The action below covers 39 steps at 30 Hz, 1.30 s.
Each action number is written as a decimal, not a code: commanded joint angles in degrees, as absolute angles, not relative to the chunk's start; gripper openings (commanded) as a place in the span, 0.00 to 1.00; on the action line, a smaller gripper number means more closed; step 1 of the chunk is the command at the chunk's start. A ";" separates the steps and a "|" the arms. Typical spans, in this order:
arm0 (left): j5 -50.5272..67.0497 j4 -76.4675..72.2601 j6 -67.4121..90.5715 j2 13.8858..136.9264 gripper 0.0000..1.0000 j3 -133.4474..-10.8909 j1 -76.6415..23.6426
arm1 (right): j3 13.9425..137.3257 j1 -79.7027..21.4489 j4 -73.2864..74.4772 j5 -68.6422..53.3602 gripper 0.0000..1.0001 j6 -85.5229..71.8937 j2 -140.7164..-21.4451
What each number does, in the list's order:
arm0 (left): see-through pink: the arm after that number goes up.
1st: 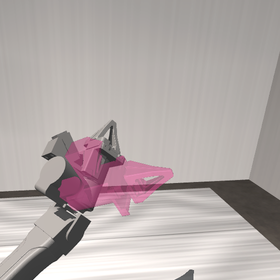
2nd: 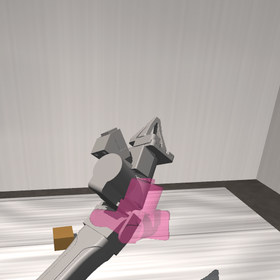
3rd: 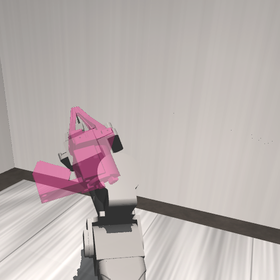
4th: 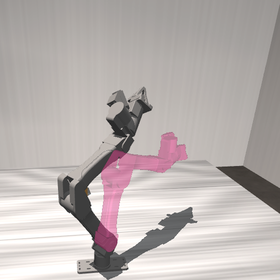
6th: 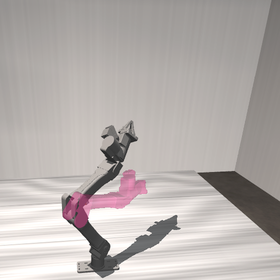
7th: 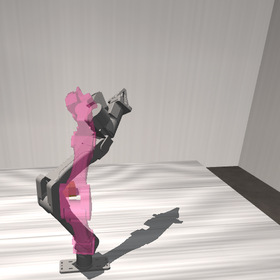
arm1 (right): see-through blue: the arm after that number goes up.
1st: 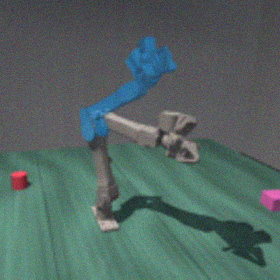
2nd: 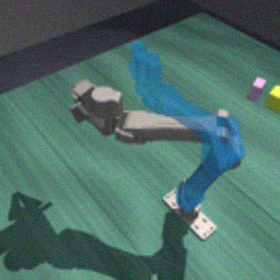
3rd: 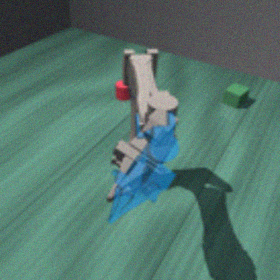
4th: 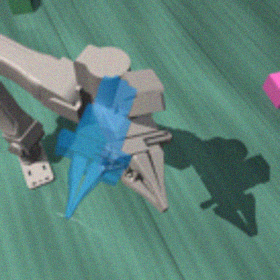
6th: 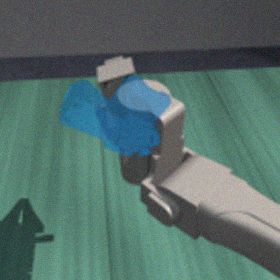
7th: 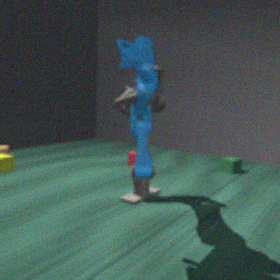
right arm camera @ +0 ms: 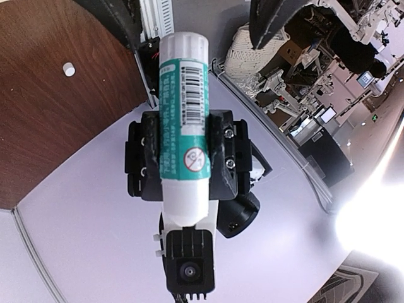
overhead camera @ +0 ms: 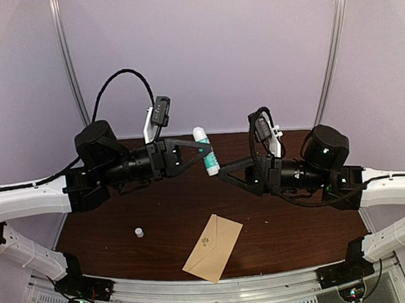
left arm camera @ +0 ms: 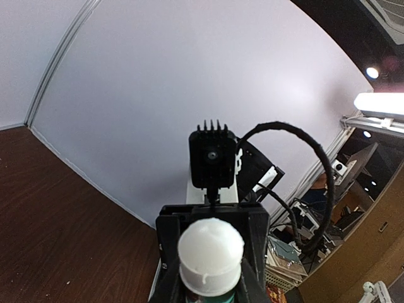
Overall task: Place the letter into the envelope and seal it
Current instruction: Screw the solid glue.
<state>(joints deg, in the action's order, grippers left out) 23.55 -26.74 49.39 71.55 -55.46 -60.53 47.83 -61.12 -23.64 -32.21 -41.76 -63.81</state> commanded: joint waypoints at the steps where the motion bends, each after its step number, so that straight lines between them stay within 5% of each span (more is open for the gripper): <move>1: 26.30 -32.05 48.68 71.08 0.06 -54.84 -60.34 | 48.52 -61.14 -30.02 -35.12 0.53 -44.15 -65.90; 17: 27.27 -32.43 48.95 71.97 0.05 -55.11 -60.38 | 48.78 -61.17 -33.04 -36.46 0.29 -45.66 -68.11; 39: 25.33 -30.18 48.12 72.20 0.02 -54.10 -60.37 | 49.65 -60.87 -26.91 -30.44 0.09 -45.22 -68.10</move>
